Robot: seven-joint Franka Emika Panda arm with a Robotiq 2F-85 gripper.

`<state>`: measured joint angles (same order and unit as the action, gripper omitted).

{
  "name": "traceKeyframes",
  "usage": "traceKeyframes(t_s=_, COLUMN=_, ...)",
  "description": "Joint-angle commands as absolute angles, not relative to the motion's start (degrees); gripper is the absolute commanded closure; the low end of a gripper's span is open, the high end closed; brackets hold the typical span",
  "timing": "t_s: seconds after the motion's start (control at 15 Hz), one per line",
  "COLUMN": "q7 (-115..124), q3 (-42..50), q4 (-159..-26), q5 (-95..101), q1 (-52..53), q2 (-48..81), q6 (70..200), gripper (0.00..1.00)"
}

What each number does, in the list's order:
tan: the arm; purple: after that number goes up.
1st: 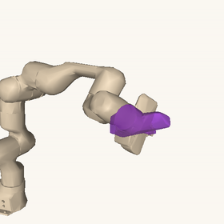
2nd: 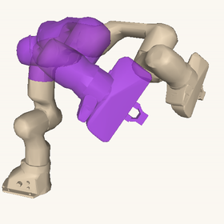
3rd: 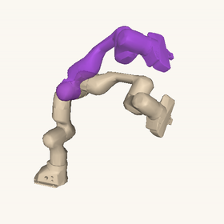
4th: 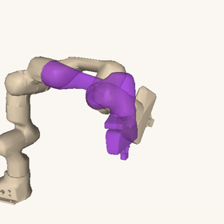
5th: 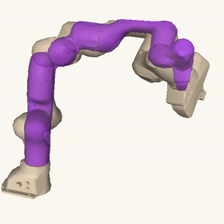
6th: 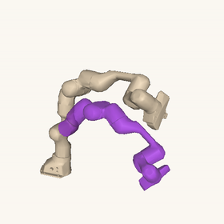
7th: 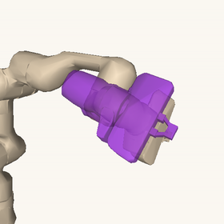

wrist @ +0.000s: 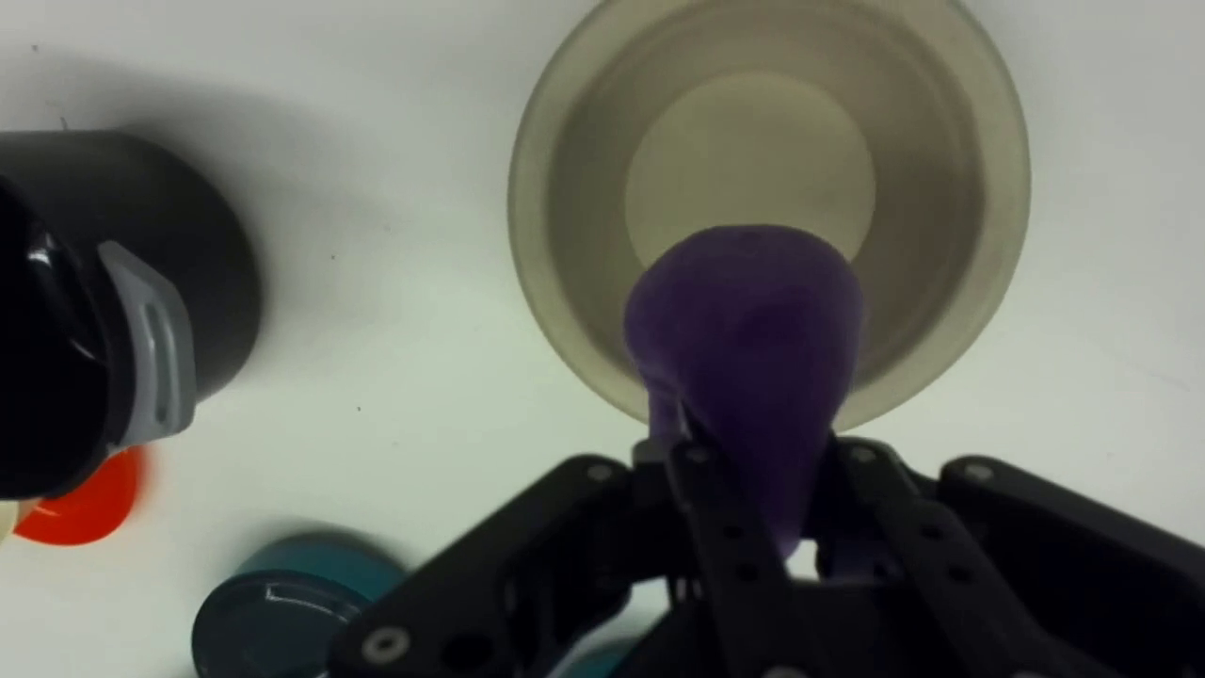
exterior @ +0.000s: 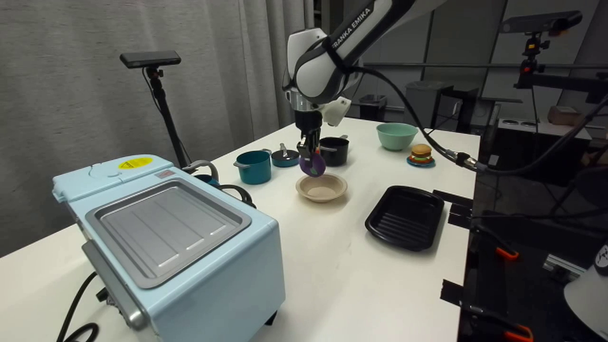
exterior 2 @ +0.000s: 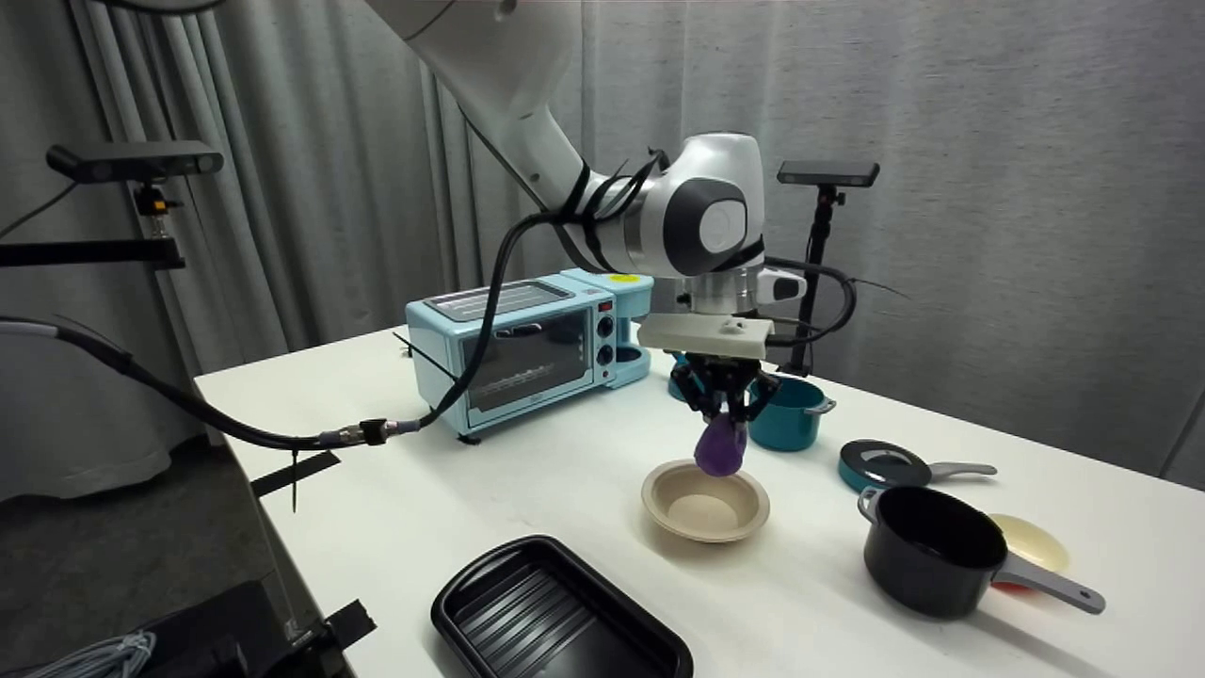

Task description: Put the purple object in the cream white plate

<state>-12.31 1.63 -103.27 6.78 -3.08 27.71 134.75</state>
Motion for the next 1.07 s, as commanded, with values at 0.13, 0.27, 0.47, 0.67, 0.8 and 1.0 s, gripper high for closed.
traceKeyframes(t_s=0.13, q7=-10.6, q3=2.2, q4=-98.7, q5=6.3, q1=-3.8, q2=32.5, q6=130.7, gripper=0.95)
traceKeyframes(t_s=0.27, q7=-10.5, q3=2.1, q4=-97.7, q5=6.1, q1=-3.9, q2=33.4, q6=129.1, gripper=0.95)
traceKeyframes(t_s=0.47, q7=-11.1, q3=1.8, q4=-96.3, q5=5.8, q1=-4.2, q2=34.2, q6=125.6, gripper=0.95)
traceKeyframes(t_s=0.67, q7=-11.5, q3=1.6, q4=-95.1, q5=5.7, q1=-4.3, q2=34.8, q6=123.0, gripper=0.48)
traceKeyframes(t_s=0.8, q7=-12.4, q3=1.2, q4=-94.3, q5=5.1, q1=-4.6, q2=35.1, q6=121.9, gripper=0.32)
traceKeyframes(t_s=1.0, q7=-13.5, q3=0.8, q4=-93.9, q5=5.1, q1=-4.8, q2=35.4, q6=122.3, gripper=0.10)
